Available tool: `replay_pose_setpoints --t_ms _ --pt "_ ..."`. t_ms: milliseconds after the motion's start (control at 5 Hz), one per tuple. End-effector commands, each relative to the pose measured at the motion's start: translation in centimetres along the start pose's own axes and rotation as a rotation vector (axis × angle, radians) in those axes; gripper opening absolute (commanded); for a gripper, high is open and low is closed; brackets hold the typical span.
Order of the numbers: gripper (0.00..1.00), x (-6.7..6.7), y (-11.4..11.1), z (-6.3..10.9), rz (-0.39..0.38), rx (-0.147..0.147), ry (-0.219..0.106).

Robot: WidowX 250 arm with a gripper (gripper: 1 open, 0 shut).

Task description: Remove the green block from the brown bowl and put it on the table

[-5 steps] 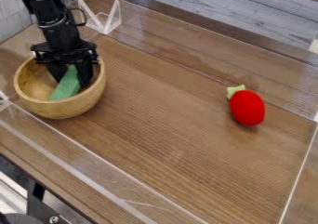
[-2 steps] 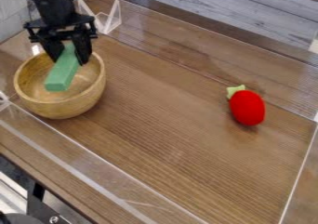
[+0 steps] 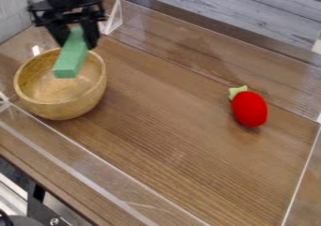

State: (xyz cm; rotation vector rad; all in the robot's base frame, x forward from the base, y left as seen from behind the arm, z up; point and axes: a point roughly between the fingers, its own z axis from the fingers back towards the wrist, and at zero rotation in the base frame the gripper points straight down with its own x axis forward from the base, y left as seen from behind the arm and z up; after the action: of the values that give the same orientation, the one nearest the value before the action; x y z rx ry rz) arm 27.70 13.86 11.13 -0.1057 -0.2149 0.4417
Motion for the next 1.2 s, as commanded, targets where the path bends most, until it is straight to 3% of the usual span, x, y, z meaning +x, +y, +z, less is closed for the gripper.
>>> replay_pose_setpoints --t_ms 0,600,1000 --pt "0.00 -0.3 -2.9 1.0 -0.044 -0.002 -0.053" --pt "0.00 -3.7 -11.1 -2.4 -0.161 -0.013 -0.031" --pt "0.00 -5.3 -13.0 -4.9 -0.200 0.002 -0.014"
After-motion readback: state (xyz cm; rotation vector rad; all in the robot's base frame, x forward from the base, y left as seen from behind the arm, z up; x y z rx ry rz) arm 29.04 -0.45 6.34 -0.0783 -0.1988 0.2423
